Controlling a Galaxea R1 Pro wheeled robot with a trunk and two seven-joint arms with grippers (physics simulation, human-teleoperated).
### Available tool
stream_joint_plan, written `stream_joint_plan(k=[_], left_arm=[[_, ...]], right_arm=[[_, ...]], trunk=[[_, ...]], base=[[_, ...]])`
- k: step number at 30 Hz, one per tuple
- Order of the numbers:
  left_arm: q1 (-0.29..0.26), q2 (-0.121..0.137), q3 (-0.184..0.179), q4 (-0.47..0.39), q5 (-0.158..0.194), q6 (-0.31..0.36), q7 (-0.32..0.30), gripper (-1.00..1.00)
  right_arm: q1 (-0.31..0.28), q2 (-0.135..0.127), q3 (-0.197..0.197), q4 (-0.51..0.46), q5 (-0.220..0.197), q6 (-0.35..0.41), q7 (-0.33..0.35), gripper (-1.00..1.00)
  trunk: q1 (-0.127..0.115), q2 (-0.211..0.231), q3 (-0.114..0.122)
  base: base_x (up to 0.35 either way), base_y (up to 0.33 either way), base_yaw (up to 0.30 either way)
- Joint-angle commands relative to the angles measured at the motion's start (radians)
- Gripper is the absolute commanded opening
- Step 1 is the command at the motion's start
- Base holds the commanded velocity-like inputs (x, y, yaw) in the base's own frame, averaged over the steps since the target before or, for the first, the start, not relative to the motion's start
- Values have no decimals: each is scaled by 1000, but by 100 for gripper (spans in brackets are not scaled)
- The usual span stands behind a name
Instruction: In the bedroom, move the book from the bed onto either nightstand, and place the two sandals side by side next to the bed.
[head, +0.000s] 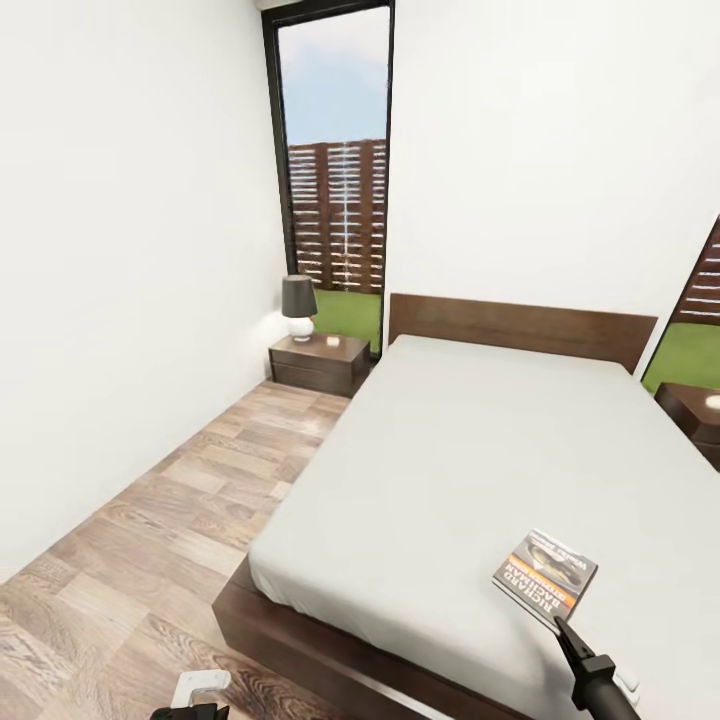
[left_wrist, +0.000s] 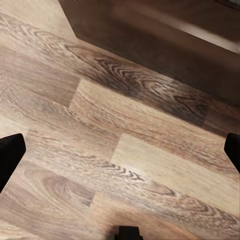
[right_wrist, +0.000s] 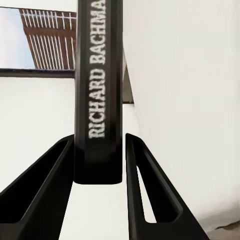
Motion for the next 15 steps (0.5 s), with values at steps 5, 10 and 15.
stream_joint_plan(k=[5,10,15], left_arm=[[-1,1,-8,1,10,-2,-3,100],[-1,0,-8,1,10,-2,-3,100],[-1,1,-8,1,10,-3,-3,100]], right_arm=[[0,0,-1,0,-4,10,-4,-100],[0,0,-1,0,-5,9,-6,-100],[0,0,-1,0,-5,10,-7,-100]], trunk=[[-19,35,15],[-38,70,30],[-58,105,46]], base=[[0,0,0],[0,0,0],[0,0,0]])
